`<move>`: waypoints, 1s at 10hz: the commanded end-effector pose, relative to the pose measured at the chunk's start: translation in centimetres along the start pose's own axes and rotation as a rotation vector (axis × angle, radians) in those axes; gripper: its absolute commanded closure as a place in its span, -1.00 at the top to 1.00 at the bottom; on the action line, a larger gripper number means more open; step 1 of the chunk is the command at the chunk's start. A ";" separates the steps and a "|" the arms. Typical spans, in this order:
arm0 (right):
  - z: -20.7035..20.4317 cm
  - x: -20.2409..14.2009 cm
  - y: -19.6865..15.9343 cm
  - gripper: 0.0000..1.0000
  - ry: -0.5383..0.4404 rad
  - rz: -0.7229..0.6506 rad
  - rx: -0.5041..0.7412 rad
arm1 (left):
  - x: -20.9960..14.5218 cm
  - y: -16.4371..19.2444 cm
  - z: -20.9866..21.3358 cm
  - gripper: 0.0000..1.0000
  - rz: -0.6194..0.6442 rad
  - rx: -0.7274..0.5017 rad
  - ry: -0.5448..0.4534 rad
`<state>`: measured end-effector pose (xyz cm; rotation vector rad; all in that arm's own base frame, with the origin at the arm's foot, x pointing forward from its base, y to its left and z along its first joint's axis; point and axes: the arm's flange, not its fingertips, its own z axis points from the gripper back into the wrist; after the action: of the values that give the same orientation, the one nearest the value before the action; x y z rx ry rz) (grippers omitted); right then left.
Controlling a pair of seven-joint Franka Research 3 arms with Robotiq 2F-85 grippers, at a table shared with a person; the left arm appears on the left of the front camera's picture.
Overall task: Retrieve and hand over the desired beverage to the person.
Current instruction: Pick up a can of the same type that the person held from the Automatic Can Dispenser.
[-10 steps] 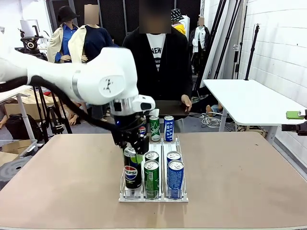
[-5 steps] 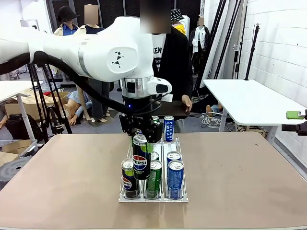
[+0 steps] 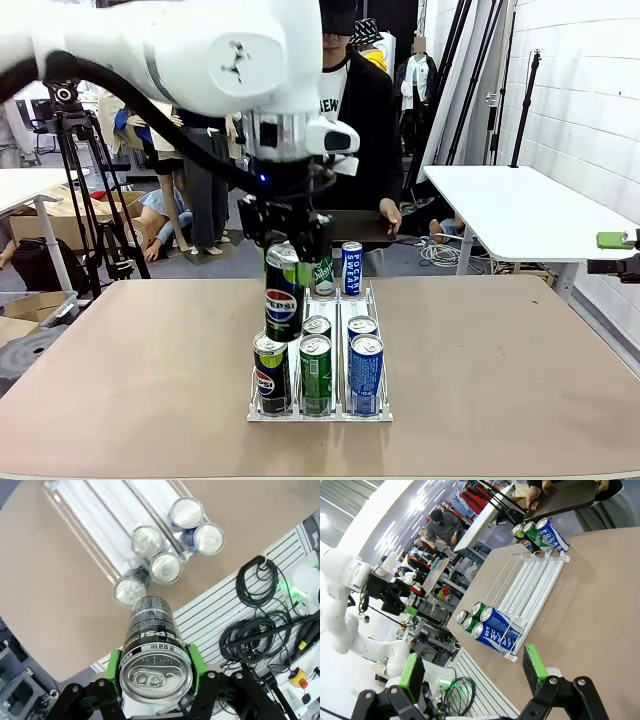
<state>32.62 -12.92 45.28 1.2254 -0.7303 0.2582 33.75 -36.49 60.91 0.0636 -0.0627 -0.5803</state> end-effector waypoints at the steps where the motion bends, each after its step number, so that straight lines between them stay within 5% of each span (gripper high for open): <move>1: -0.2 0.2 -0.1 1.00 -0.025 0.019 0.020 | -2.3 4.7 2.6 -1.00 0.046 -0.012 0.010; 6: -0.2 0.2 -0.1 1.00 -0.025 0.019 0.020 | -11.2 15.1 4.9 -1.00 0.188 0.047 -0.088; 10: -0.2 0.2 -0.1 1.00 -0.025 0.019 0.020 | -17.5 18.8 5.6 -1.00 0.290 0.176 -0.272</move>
<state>32.61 -12.96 45.27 1.2255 -0.7300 0.2576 29.45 -12.40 67.74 0.1143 -0.3001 -0.2847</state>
